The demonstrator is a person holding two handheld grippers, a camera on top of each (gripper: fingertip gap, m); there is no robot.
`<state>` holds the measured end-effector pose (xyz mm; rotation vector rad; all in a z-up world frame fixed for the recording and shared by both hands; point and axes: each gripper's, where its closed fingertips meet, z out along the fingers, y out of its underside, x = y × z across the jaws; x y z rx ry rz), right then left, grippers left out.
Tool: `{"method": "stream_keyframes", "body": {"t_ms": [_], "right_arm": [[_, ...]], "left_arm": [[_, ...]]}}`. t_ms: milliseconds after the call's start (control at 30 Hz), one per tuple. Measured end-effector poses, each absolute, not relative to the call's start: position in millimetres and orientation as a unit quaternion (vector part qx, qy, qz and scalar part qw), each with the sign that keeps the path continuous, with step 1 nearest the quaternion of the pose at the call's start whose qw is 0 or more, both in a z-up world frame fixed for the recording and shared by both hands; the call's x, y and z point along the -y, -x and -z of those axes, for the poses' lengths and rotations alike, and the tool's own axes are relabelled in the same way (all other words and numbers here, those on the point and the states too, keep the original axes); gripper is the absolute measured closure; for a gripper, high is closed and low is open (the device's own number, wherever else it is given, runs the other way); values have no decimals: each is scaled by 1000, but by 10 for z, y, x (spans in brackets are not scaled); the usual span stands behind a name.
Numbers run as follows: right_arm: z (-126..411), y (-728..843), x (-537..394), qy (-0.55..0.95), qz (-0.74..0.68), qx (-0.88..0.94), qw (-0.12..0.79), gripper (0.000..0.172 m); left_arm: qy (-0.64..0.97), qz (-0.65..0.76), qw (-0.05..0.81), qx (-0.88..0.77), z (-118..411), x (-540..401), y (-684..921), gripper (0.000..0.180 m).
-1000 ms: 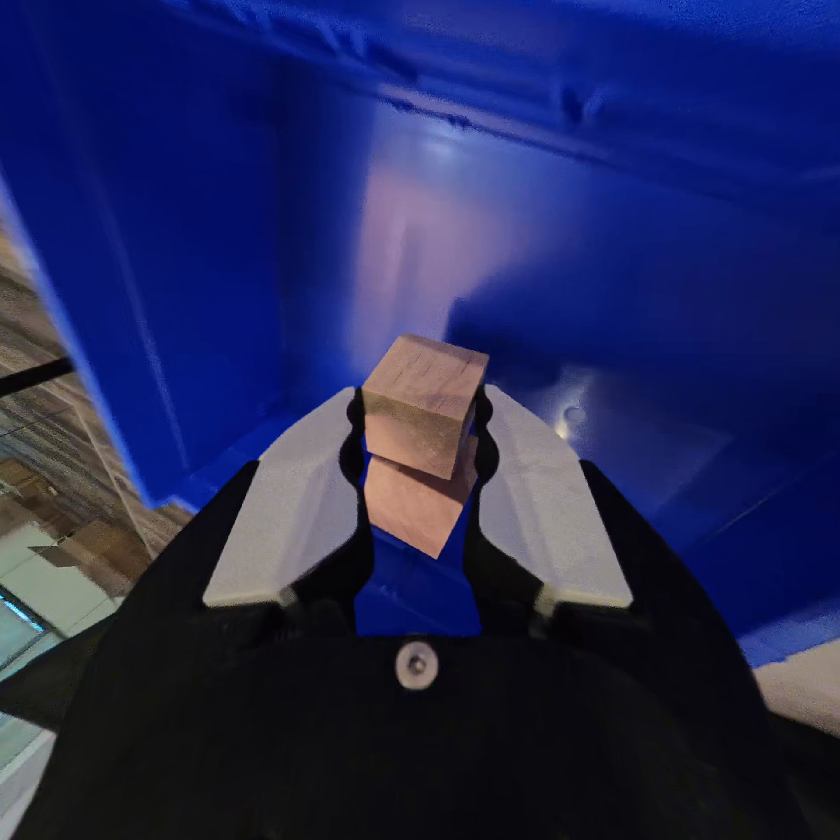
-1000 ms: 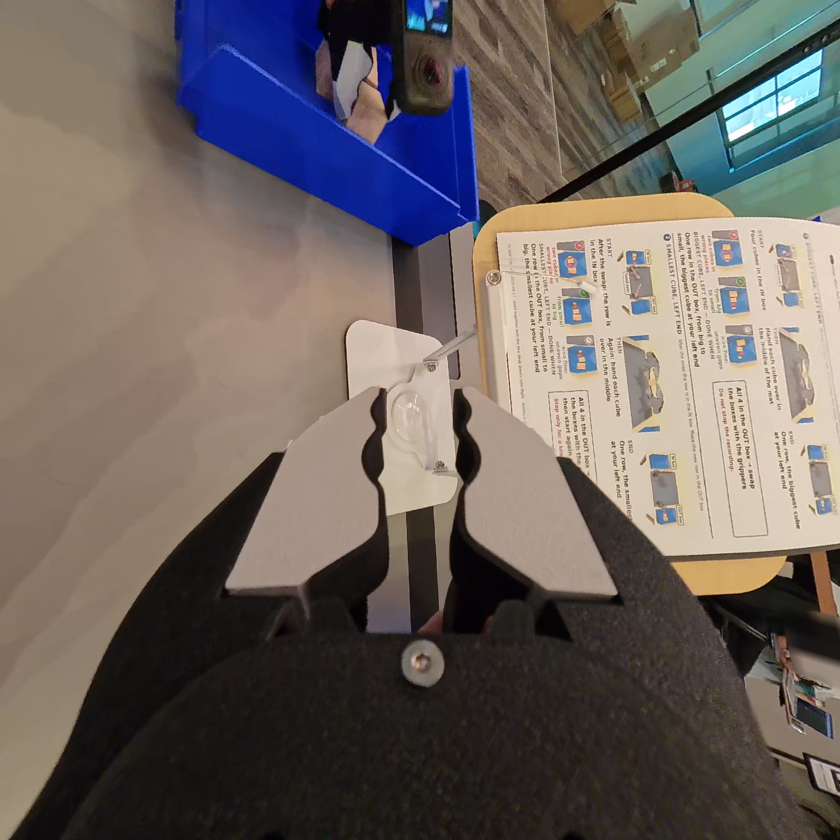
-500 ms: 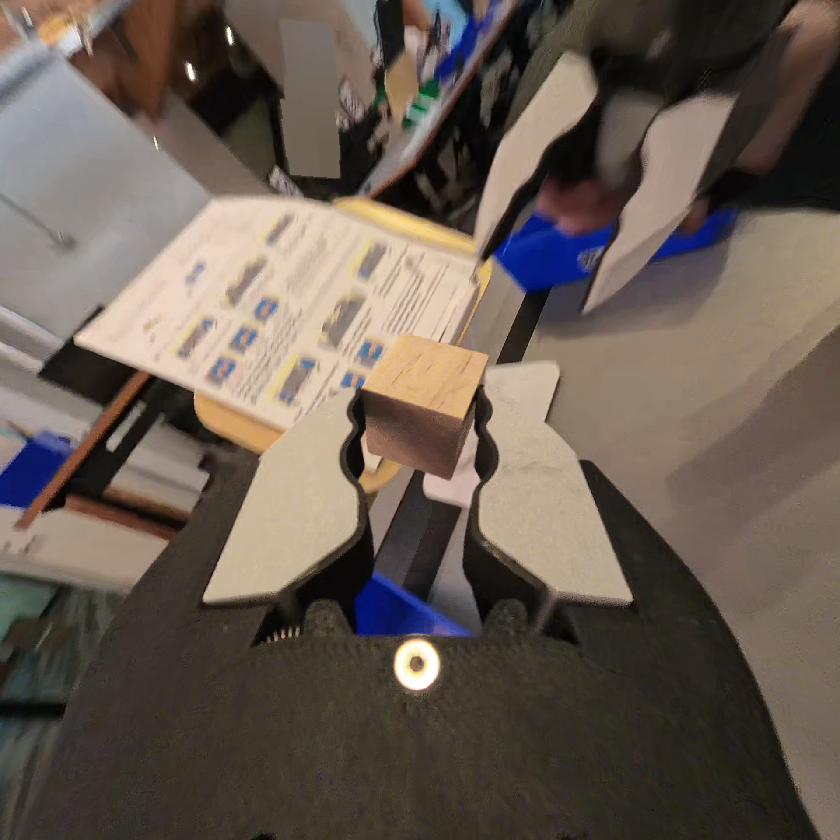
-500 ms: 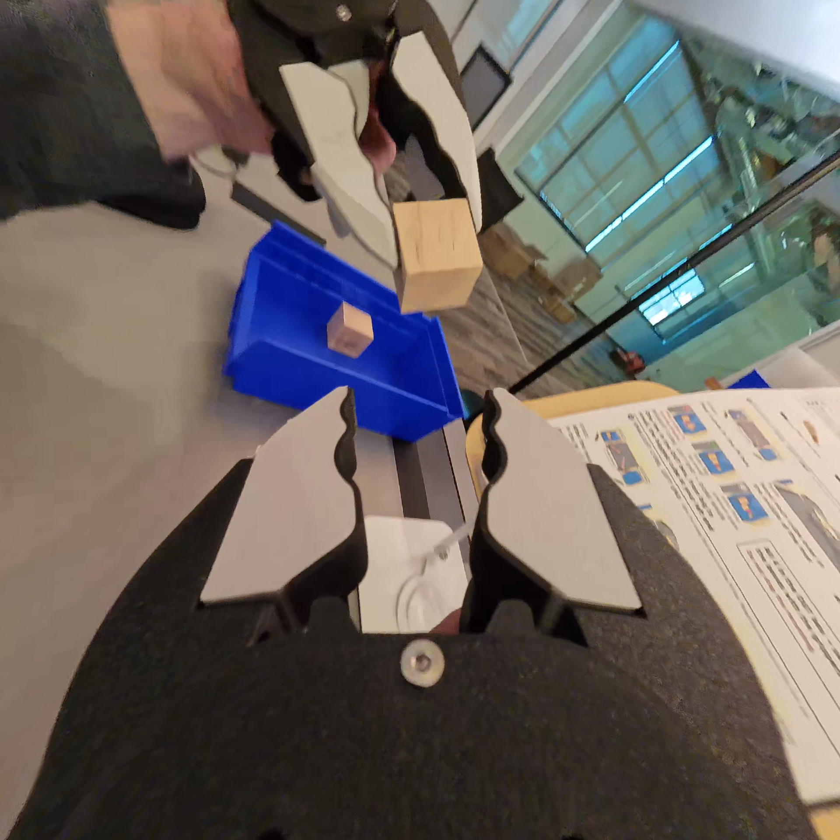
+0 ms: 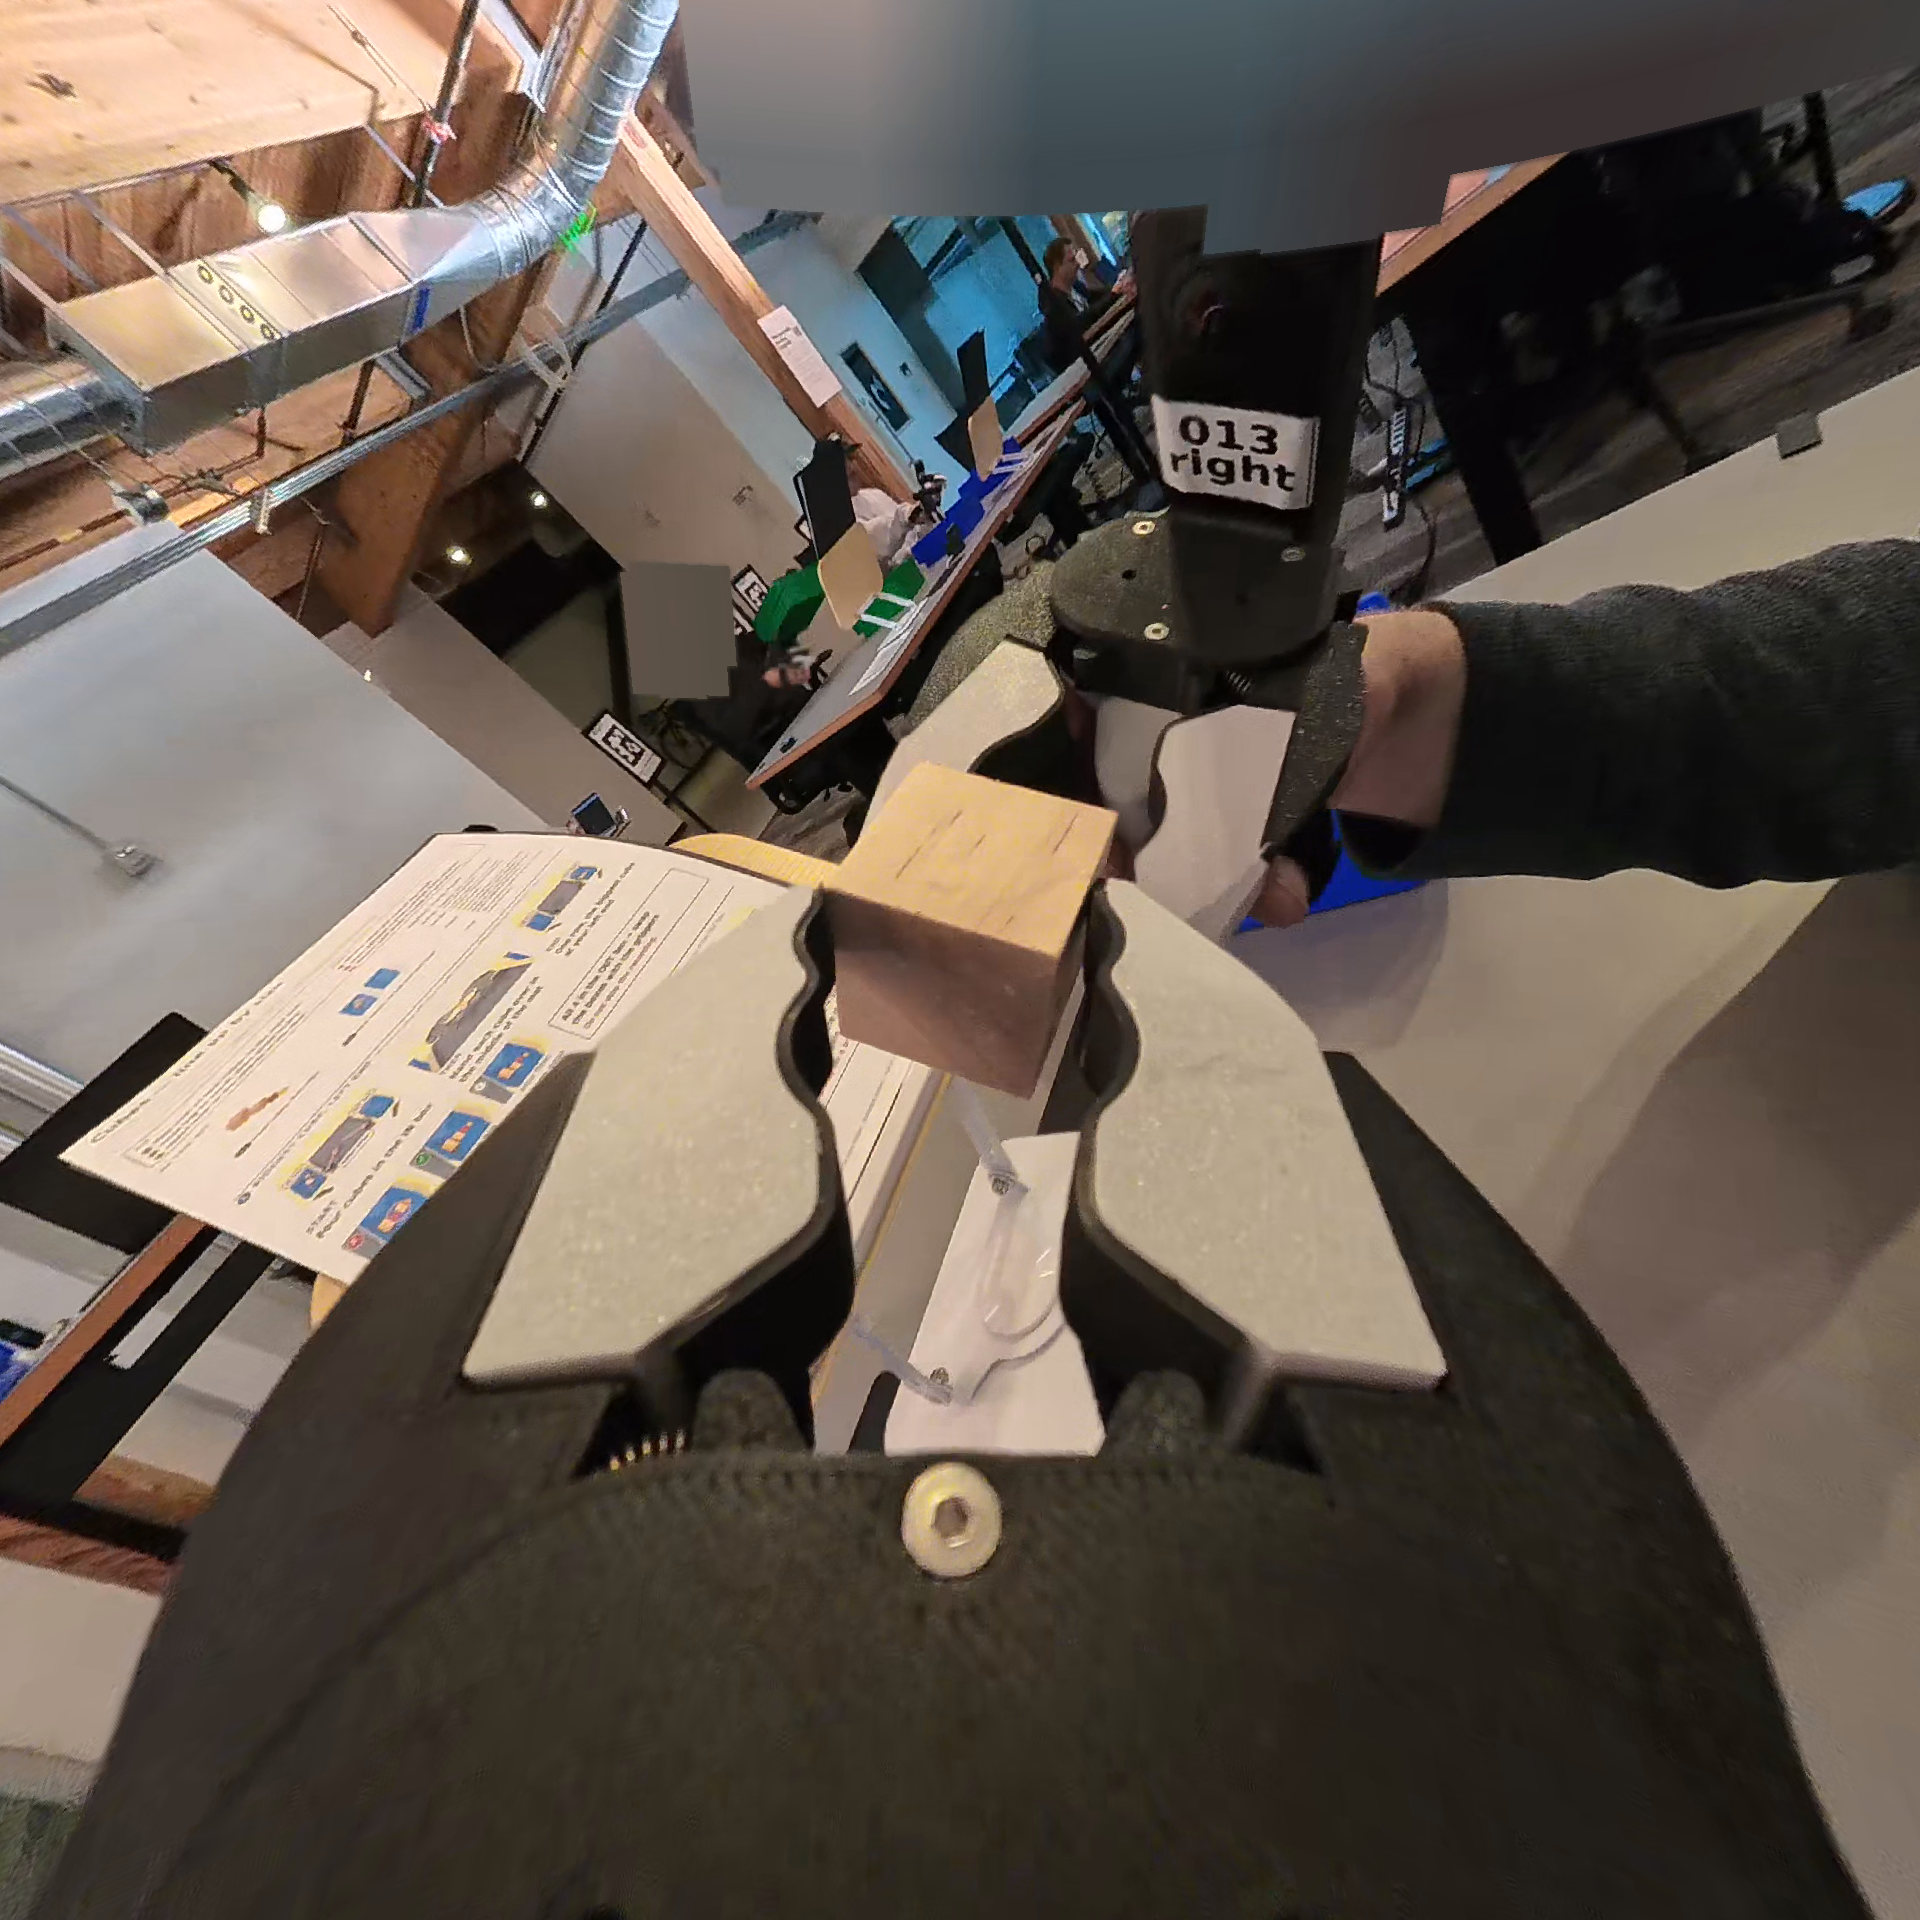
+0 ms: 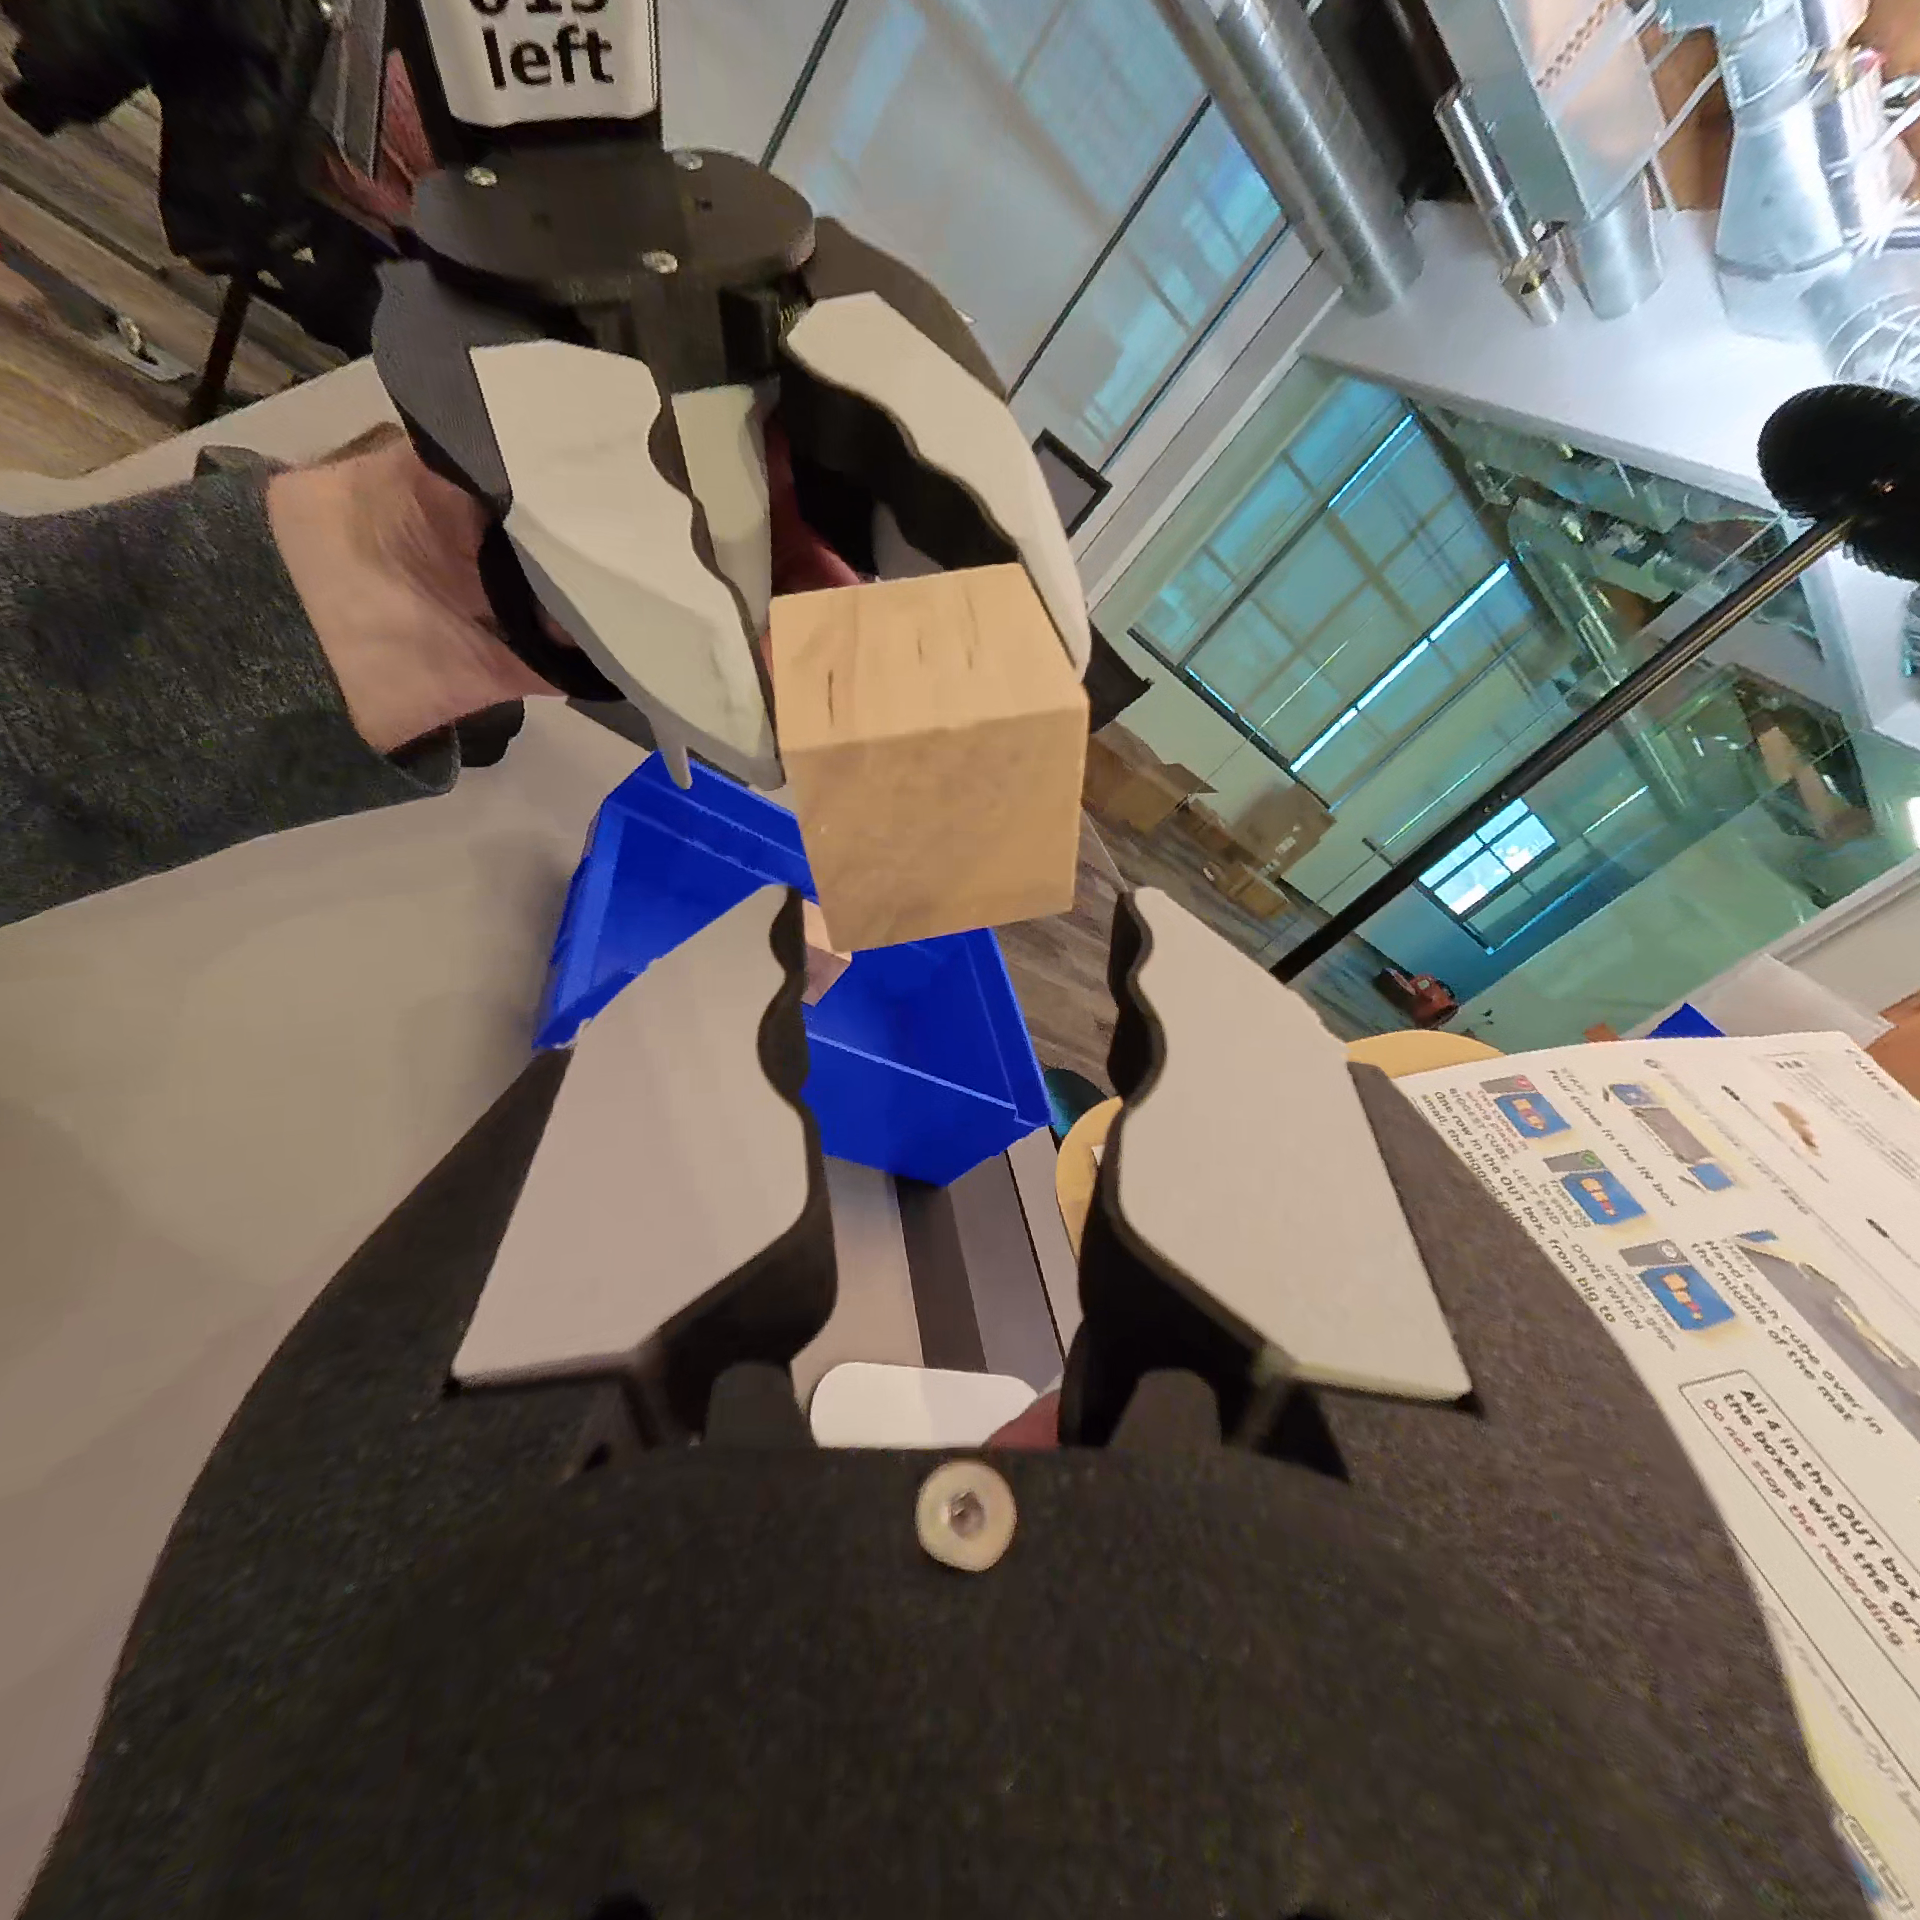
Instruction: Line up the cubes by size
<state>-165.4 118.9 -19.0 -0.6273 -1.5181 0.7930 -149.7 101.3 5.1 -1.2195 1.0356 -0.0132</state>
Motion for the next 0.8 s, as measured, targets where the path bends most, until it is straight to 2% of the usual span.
{"method": "stream_keyframes", "body": {"t_ms": [400, 800], "right_arm": [[158, 1628, -1104, 254, -349, 659, 616, 125], [191, 1641, -1119, 255, -335, 667, 615, 127]], "left_arm": [[538, 28, 700, -469, -31, -1010, 1439, 135], [542, 39, 696, -469, -3, -1012, 1450, 135]]}}
